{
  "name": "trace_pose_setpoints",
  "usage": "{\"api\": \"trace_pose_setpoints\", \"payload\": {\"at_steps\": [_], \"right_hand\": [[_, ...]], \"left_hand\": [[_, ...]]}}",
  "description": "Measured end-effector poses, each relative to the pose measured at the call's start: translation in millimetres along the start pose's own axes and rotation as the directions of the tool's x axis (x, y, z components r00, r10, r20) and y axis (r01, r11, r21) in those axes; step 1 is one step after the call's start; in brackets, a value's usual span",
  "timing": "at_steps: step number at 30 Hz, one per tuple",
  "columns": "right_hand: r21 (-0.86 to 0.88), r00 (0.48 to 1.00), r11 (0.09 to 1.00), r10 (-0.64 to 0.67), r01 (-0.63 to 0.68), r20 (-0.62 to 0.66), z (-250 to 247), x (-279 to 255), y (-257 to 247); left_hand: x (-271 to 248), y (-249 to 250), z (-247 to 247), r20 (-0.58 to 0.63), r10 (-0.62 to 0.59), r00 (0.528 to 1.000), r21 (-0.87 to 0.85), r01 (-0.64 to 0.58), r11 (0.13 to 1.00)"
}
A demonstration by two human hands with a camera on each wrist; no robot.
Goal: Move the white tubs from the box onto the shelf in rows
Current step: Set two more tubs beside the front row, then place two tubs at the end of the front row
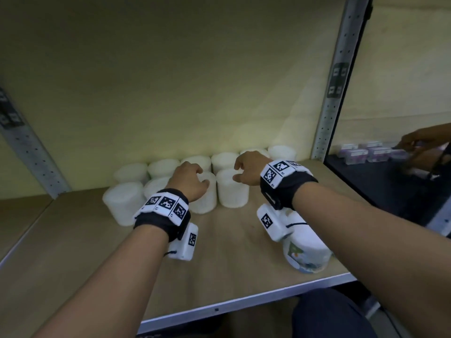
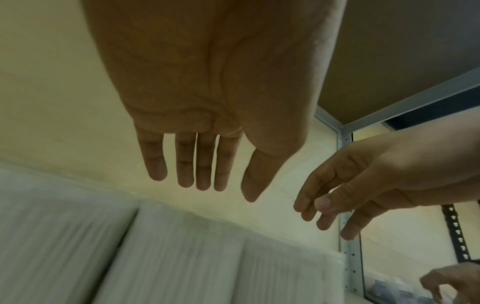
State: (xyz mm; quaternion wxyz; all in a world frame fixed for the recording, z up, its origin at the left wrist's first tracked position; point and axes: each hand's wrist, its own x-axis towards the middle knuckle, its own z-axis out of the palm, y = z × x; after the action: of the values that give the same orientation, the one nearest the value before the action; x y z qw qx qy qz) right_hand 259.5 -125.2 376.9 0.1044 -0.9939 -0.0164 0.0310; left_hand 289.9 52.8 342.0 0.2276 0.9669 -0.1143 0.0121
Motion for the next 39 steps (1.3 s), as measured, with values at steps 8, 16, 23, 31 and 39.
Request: {"api": "trace_pose_setpoints", "payload": {"at_steps": [8,16,23,31,39], "right_hand": [[-0.163,0.986,0.986,0.066,-0.040,0.156,14,39,-9],[-0.153,0.985,0.987,0.067,-0.043,0.161,20,54,-2],[-0.134,0.986,0.991,0.003,0.019,0.165,17,50,1],[-0.091,0.967,0.994,-0.028,0.053,0.254,10,52,5],[-0.135,0.996,0.991,0.023,-0.011,0.088,19,56,-2]], "left_hand": [[29,-10,6,0.113,0.028,0.993,0.057,-0.035,0.998],[38,-23,16,0.105,0.040,0.994,0.043,-0.045,0.998],[37,-20,15,0.096,0.060,0.994,0.040,-0.064,0.997],[34,-18,15,0.090,0.057,0.994,0.031,-0.060,0.998],[34,-18,15,0.087,0.059,0.994,0.035,-0.062,0.997]]}}
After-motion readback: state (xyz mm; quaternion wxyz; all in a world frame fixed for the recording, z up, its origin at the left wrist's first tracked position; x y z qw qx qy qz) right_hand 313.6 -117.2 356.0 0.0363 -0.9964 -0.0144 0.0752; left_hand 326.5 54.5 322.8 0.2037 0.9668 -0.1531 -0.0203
